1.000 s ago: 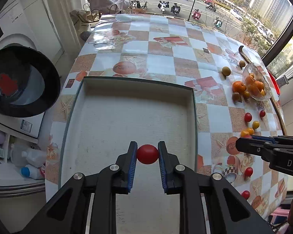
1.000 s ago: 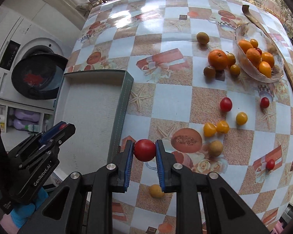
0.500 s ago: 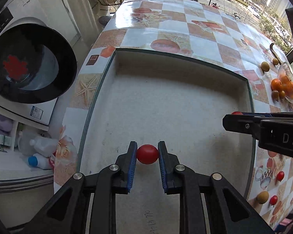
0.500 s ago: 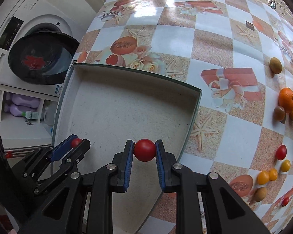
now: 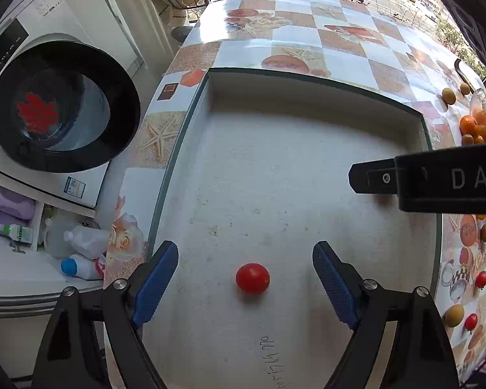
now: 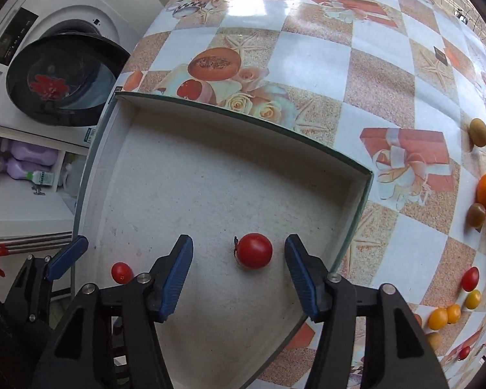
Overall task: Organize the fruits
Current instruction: 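Withdraw both open tools from the tray back over the table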
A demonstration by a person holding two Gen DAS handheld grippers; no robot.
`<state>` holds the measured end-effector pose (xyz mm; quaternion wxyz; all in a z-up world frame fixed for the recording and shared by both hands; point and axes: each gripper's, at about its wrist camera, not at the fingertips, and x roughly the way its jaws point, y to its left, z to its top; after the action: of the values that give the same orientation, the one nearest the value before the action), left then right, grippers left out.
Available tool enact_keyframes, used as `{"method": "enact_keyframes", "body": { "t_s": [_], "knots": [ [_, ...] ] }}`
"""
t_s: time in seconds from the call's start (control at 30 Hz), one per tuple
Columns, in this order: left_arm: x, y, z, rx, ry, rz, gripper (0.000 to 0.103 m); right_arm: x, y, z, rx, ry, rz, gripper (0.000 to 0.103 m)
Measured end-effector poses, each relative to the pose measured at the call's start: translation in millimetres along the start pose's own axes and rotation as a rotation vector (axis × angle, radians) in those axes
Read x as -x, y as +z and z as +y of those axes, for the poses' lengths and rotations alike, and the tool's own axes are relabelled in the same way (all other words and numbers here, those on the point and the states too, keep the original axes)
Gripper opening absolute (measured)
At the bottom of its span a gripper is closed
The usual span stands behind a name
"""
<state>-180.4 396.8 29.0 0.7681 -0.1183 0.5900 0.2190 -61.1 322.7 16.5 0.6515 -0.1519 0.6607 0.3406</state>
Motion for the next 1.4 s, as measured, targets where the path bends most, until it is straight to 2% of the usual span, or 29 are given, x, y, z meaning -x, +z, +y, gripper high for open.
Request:
{"method": "enact_keyframes", "body": {
  "t_s": [0.1, 0.3, 0.43, 0.63, 1.07, 1.23, 1.4],
  "knots": [
    [4.7, -2.1, 2.2, 0.005, -0.002, 0.005, 0.086, 16.6, -0.6, -2.9, -0.018, 0.032, -0.034, 0.081],
    [17.1, -5.0, -10.9, -0.031, -0.003, 0.01, 0.086, 50.5, -11.1, -16.2, -0.078, 0.045, -0.094, 0.082],
    [28.7, -5.9, -30.9, -0.072, -0.018, 0.003, 0.086, 67.3, -30.8, -40.4, -0.14, 0.037, -0.111, 0.082],
    [42.5, -5.4, -71.6, -0.149, -0.044, 0.004, 0.086, 77.8, -76.0, -94.3, -0.272, 0.023, -0.099, 0.082],
    [57.4, -7.4, -168.9, -0.3, -0.129, 0.008, 0.086, 81.2, -202.0, -216.8, -0.59, -0.065, -0.028, 0.082],
    [48.8, -5.2, -201.0, -0.344, -0.151, 0.028, 0.086, 84.4, -226.2, -247.4, -0.646, -0.101, -0.027, 0.082],
    [33.5, -0.3, -228.5, -0.361, -0.193, 0.063, 0.086, 85.4, -236.6, -267.7, -0.654, -0.134, -0.033, 0.082]
  ]
}}
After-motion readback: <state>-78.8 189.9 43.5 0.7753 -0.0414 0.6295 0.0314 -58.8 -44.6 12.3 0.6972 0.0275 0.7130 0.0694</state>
